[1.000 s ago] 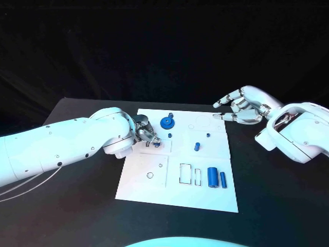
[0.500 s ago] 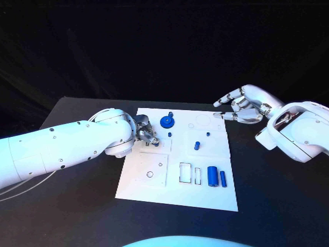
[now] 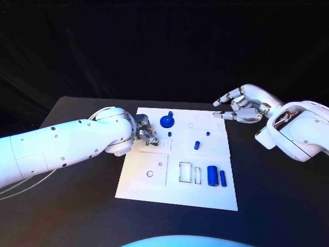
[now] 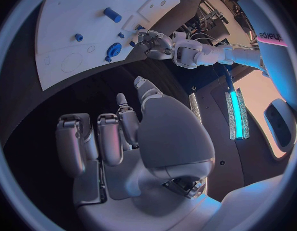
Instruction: Assemble the parts on the task board
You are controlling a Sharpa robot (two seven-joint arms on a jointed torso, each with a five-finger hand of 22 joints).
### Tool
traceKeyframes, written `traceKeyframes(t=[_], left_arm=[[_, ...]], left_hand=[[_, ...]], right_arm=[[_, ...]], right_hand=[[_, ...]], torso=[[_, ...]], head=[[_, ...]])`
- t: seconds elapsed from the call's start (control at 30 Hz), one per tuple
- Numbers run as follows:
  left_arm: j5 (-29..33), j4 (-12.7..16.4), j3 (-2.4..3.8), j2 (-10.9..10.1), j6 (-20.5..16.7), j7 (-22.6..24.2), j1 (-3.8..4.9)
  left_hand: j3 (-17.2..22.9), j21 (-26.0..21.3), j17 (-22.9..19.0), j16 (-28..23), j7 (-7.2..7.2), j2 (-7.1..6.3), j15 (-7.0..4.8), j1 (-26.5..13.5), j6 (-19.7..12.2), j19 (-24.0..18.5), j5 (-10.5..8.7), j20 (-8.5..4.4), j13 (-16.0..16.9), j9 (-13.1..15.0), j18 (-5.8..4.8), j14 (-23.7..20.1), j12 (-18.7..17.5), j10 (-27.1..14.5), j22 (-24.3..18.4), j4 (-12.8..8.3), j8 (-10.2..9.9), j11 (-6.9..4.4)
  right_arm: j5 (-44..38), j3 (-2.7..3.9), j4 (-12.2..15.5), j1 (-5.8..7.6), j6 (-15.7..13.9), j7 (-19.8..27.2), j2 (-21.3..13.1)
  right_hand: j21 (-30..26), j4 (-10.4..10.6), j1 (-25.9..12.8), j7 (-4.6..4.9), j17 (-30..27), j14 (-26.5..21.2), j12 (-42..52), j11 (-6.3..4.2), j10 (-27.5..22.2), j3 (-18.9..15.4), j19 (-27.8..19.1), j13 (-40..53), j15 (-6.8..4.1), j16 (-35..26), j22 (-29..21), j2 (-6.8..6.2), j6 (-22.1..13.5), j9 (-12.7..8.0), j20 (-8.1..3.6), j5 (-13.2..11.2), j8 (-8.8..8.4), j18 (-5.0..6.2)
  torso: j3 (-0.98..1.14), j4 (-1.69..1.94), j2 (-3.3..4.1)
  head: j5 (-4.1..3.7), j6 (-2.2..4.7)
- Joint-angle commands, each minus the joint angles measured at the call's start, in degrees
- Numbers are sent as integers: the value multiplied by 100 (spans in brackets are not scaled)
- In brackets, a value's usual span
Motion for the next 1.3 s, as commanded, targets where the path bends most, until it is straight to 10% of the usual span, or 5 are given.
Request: traceKeyframes(t=[0.03, 0.57, 1.3], left_arm=[[-53, -21, -7, 29, 110, 14, -7], [-53, -2, -6, 72, -158, 34, -6], [-263, 4, -5, 84, 441, -3, -3]], left_hand=[[1283, 24, 504, -20, -14, 67, -31, 15, 15, 25, 26, -18, 1, -11, -118, 318, 7, 43, 187, -1249, 25, -9], [1293, 28, 506, -20, -17, 74, -32, 8, 21, 30, 20, -19, 58, -6, -120, 319, 51, 77, 197, -1242, 28, -11], [1298, 38, 503, -23, -20, 67, -35, 0, 26, 40, 15, -19, 25, 0, -125, 318, 28, 71, 219, -1241, 32, -14]], right_arm=[[-72, 0, 4, -4, 10, 37, 6], [-78, 0, 1, -6, 15, 40, 13], [-78, -1, 7, -6, 53, 25, 3]], right_hand=[[-21, -31, -4, -9, 630, 404, -31, -25, -11, -7, 325, 292, -36, -37, 1239, 21, -23, 4, -47, 23, 17, 23], [-21, -31, -4, -9, 630, 404, -31, -25, -11, -7, 325, 292, -36, -37, 1239, 21, -23, 4, -47, 23, 17, 23], [-20, -24, -15, -9, 630, 404, -30, -25, -9, -11, 326, 293, -36, -38, 1241, 20, -22, 4, -47, 41, 19, 22]], torso=[[1, -3, 5], [4, -4, -4], [4, 2, -1]], head=[[-3, 6], [1, 7], [-7, -28]])
